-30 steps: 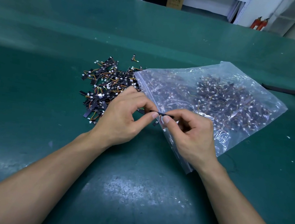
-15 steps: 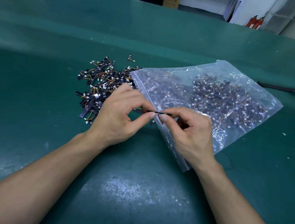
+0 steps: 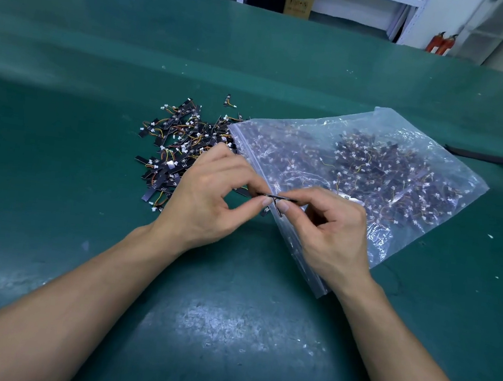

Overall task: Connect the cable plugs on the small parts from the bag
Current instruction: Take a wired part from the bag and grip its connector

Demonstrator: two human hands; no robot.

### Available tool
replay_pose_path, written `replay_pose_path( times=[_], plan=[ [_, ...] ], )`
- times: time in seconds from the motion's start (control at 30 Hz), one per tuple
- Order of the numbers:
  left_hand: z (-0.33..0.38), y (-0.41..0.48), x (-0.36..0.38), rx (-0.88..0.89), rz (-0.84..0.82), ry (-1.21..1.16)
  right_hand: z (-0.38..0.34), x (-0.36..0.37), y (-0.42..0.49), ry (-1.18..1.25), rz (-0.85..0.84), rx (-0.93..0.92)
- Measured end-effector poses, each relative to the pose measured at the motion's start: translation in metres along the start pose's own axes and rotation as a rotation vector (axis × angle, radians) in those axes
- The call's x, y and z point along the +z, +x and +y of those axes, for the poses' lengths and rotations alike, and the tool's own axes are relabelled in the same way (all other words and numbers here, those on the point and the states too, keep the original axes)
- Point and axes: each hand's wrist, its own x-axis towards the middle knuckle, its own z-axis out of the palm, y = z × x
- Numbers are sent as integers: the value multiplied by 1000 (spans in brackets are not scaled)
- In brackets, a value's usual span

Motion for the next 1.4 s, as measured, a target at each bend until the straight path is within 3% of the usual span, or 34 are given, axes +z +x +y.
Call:
replay_pose_path(
  times=[1.4],
  plan=[
    [-3,0,-2,14,-44,-14,-2,0,-1,-16,16,15]
  ],
)
